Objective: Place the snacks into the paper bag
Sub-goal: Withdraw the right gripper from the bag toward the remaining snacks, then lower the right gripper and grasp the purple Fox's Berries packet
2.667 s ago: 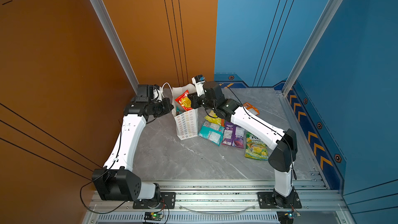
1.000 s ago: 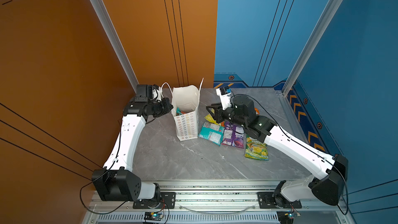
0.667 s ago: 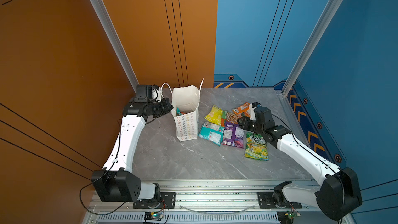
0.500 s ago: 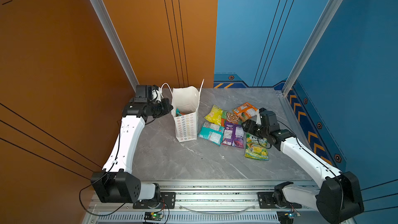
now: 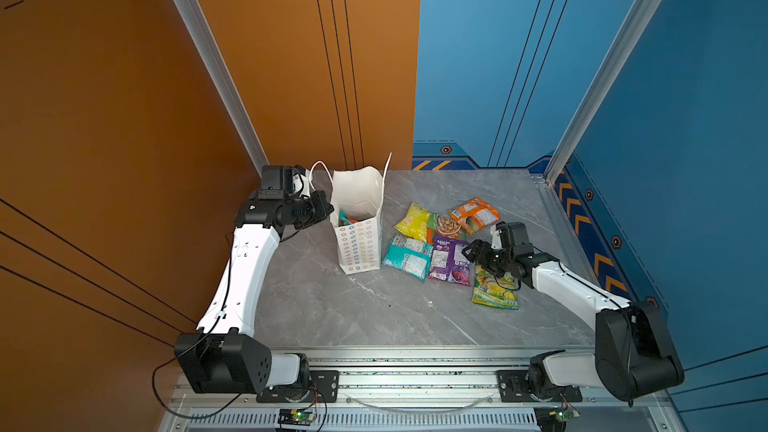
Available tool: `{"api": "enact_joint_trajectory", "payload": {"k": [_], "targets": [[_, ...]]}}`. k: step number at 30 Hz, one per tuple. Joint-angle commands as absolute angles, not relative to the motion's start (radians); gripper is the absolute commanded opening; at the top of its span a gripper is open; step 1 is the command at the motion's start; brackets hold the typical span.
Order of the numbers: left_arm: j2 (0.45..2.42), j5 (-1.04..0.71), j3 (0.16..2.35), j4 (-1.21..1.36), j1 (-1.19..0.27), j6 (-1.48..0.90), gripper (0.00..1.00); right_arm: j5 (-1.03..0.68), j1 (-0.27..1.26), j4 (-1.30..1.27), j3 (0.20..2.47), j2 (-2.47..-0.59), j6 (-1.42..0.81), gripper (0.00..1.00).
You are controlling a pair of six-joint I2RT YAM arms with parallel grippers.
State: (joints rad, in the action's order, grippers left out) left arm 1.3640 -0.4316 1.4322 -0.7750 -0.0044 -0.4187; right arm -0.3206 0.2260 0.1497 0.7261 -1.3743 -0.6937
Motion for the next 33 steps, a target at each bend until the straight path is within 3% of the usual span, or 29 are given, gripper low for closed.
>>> {"api": "enact_joint_trajectory", "payload": {"k": [1, 22, 24, 29, 33], "targets": [[1.339, -0.466, 1.419, -0.771, 0.005, -0.411, 0.0, -0.347, 0.218, 0.081, 0.718, -1.416, -0.723, 0.77], [1.34, -0.478, 1.401, -0.771, 0.011, -0.399, 0.0, -0.397, 0.255, -0.11, 0.76, -1.664, -0.809, 0.68], [1.338, -0.478, 1.398, -0.771, 0.012, -0.397, 0.0, -0.395, 0.266, -0.116, 0.771, -1.675, -0.815, 0.63], [1.335, -0.482, 1.393, -0.772, 0.017, -0.396, 0.0, -0.388, 0.272, -0.116, 0.789, -1.674, -0.821, 0.35], [1.33, -0.483, 1.391, -0.771, 0.021, -0.397, 0.0, -0.373, 0.272, -0.077, 0.807, -1.634, -0.807, 0.2]]}}
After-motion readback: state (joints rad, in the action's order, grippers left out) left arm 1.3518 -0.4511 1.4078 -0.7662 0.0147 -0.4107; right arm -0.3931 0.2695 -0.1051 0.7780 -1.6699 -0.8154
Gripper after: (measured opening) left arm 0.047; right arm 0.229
